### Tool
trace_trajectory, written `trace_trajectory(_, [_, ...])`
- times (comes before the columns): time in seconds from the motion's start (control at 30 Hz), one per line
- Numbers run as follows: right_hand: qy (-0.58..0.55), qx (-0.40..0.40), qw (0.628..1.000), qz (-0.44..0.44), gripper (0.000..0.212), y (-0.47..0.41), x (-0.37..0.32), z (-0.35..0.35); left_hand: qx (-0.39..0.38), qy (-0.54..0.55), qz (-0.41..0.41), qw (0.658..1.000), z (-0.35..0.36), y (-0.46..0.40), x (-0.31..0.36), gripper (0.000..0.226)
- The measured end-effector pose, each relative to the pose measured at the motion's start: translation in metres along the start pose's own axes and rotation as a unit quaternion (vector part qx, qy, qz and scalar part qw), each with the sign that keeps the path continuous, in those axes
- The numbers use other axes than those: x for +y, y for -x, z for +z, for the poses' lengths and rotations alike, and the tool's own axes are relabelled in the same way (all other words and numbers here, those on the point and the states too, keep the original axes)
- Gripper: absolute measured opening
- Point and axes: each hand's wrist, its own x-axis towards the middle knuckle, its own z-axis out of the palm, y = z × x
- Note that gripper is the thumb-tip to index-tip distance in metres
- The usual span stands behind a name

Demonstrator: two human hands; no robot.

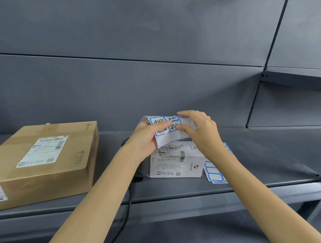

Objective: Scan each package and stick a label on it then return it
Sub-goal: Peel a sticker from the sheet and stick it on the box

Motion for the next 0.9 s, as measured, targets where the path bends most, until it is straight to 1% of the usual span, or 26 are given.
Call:
trace_trajectory(0.1, [0.045, 0.059, 0.996, -0.046, 0.025, 0.004, 0.000, 0.003, 0.013, 0.008, -0.016, 1.000, 0.000, -0.001, -0.002, 0.038])
trace_trajectory(0.2, [0.062, 0.086, 0.993, -0.055, 0.022, 0.008, -0.002, 0.007, 0.027, 0.013, -0.026, 0.999, -0.003, -0.001, -0.003, 0.034])
trace_trajectory(0.27, [0.015, 0.072, 0.997, -0.034, 0.020, 0.008, -0.003, 0.008, 0.029, 0.014, -0.026, 0.999, -0.003, -0.001, -0.004, 0.035])
trace_trajectory(0.33, [-0.082, 0.043, 0.996, 0.017, 0.016, 0.007, -0.005, 0.005, 0.028, 0.009, -0.021, 0.999, -0.004, -0.002, -0.003, 0.035])
trace_trajectory(0.37, [-0.112, 0.034, 0.992, 0.039, 0.015, 0.007, -0.006, 0.003, 0.024, 0.004, -0.017, 1.000, -0.005, -0.002, -0.002, 0.036])
trace_trajectory(0.5, [-0.123, 0.025, 0.989, 0.074, 0.012, 0.004, -0.009, -0.001, 0.011, -0.045, 0.002, 0.999, -0.007, -0.001, -0.001, 0.039])
trace_trajectory(0.63, [-0.094, 0.017, 0.994, 0.060, 0.012, 0.000, -0.008, -0.003, 0.011, -0.069, 0.016, 0.997, -0.007, 0.000, -0.001, 0.037])
trace_trajectory(0.77, [-0.087, 0.017, 0.995, 0.054, 0.010, 0.000, -0.007, -0.003, 0.009, -0.057, 0.012, 0.998, -0.006, 0.000, 0.001, 0.030])
trace_trajectory(0.83, [-0.106, 0.024, 0.991, 0.075, 0.008, 0.000, -0.008, -0.002, 0.021, -0.058, 0.013, 0.998, -0.006, 0.000, 0.002, 0.030])
trace_trajectory(0.9, [-0.154, 0.037, 0.980, 0.122, 0.011, -0.002, -0.008, -0.002, 0.033, -0.056, 0.013, 0.998, -0.007, 0.000, 0.003, 0.030])
